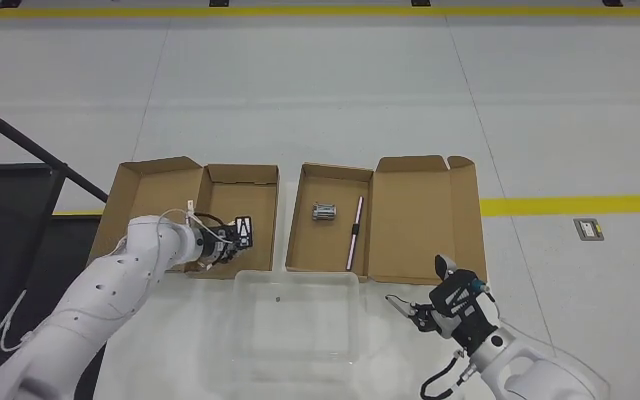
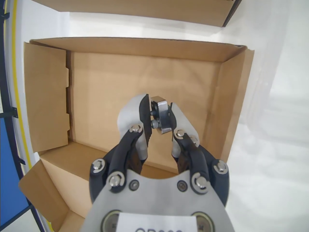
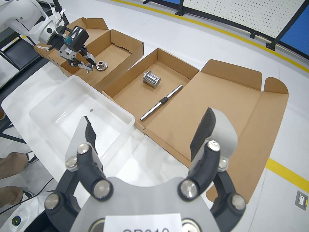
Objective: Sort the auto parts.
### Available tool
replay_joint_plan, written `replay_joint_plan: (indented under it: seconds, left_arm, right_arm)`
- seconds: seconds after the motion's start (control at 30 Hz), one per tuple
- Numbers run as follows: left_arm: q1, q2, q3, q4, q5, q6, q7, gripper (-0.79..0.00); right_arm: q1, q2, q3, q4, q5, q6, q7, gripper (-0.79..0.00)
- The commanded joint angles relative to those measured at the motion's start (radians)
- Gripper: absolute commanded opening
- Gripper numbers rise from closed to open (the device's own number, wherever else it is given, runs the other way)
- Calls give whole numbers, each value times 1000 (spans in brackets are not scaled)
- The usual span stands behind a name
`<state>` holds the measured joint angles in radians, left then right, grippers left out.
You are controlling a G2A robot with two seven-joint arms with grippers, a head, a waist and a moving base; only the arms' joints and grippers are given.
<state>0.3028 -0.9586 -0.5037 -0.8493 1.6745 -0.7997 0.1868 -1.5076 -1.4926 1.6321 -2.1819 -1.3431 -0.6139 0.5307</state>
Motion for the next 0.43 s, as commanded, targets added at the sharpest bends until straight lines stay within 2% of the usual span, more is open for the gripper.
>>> replay_joint_plan:
  seconds: [0.0,0.23,0.4]
  left_arm:
    - [-8,-16,8,30,5,5,18,-437]
    - [-28,-48,12,95,27,28,74,-422]
    - [-42,-46,-20,107,22,44,143,-419]
  right_arm:
    - [0,0,0,0,0,0,0,0]
    - [0,0,0,0,0,0,0,0]
    - [0,0,0,0,0,0,0,0]
